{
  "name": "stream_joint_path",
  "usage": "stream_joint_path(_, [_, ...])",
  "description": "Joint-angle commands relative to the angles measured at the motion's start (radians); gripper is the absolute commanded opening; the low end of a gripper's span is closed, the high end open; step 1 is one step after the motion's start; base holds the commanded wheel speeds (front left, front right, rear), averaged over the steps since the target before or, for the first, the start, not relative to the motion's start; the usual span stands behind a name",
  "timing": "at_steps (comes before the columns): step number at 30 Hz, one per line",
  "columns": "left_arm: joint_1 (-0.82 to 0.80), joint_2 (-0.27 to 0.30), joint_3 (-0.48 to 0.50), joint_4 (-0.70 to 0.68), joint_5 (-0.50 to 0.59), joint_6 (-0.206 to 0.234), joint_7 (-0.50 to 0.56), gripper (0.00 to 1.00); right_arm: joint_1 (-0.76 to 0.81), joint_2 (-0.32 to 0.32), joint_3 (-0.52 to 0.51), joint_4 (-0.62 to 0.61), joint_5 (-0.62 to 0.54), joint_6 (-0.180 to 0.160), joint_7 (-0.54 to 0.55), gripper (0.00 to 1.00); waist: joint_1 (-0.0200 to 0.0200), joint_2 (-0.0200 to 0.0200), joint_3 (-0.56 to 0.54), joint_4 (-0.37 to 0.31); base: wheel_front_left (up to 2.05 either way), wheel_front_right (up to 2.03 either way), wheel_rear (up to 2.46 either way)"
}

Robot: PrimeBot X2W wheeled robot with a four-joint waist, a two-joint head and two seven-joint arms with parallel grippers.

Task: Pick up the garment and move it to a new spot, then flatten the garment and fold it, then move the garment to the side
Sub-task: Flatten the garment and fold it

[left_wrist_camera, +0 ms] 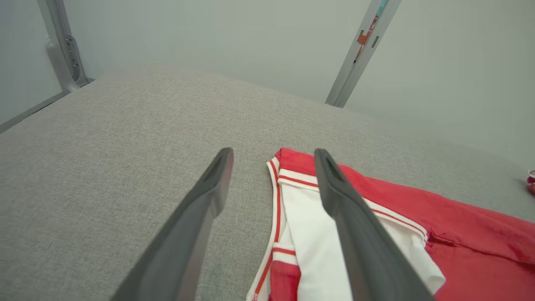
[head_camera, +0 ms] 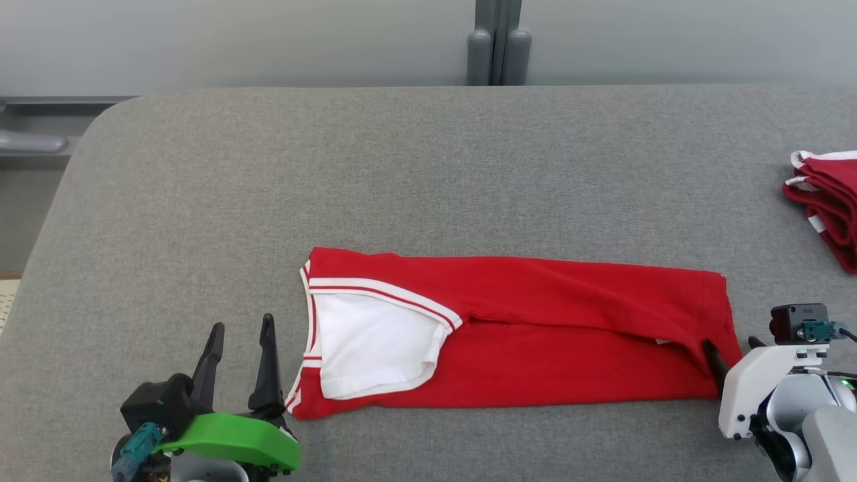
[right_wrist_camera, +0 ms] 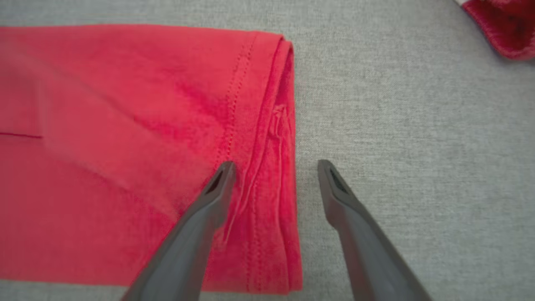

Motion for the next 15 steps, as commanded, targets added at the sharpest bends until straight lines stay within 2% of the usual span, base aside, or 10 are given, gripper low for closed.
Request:
stream_joint_path(1, [-0.019, -0.001, 0.002, 0.003, 0.009, 0.001, -0.005, 1.0, -0.013, -0.002, 0.003, 0.011, -0.009, -0.002, 0.004, 1.0, 0.0001, 0.0, 0.004, 0.008, 0.0, 0.0, 0.0])
stream_joint_path(4, [-0.02, -0.001, 0.005, 0.005, 0.01, 0.001, -0.005, 1.0, -0.019, 0.0, 0.009, 0.036, -0.005, -0.002, 0.001, 1.0, 0.0001, 0.0, 0.005, 0.009, 0.0, 0.0, 0.0])
stream_joint_path(6, [-0.02, 0.0, 0.005, 0.005, 0.013, 0.001, -0.006, 1.0, -0.027, 0.003, 0.016, 0.05, -0.006, -0.002, 0.0, 0.42, 0.0001, 0.0, 0.006, 0.006, 0.0, 0.0, 0.0])
stream_joint_path(7, [-0.024, 0.004, -0.001, 0.006, 0.023, 0.0, -0.006, 1.0, -0.034, 0.005, 0.019, 0.057, -0.006, -0.002, -0.002, 0.2, 0.0001, 0.0, 0.007, 0.003, 0.0, 0.0, 0.0])
stream_joint_path(8, [-0.028, 0.009, -0.007, 0.007, 0.031, -0.001, -0.006, 1.0, -0.04, 0.007, 0.021, 0.063, -0.006, -0.002, -0.002, 0.05, 0.0001, 0.0, 0.007, 0.0, 0.0, 0.0, 0.0])
stream_joint_path(9, [-0.03, 0.006, -0.007, 0.009, 0.03, 0.001, -0.007, 1.0, -0.048, 0.007, 0.017, 0.069, -0.006, -0.002, -0.007, 0.0, 0.0001, 0.0, 0.007, -0.004, 0.0, 0.0, 0.0])
stream_joint_path(15, [-0.038, -0.005, -0.02, 0.017, 0.039, 0.006, -0.006, 1.0, -0.096, -0.006, -0.015, 0.098, 0.0, -0.002, -0.045, 0.0, 0.0001, 0.0, -0.005, -0.038, 0.0, 0.0, 0.0])
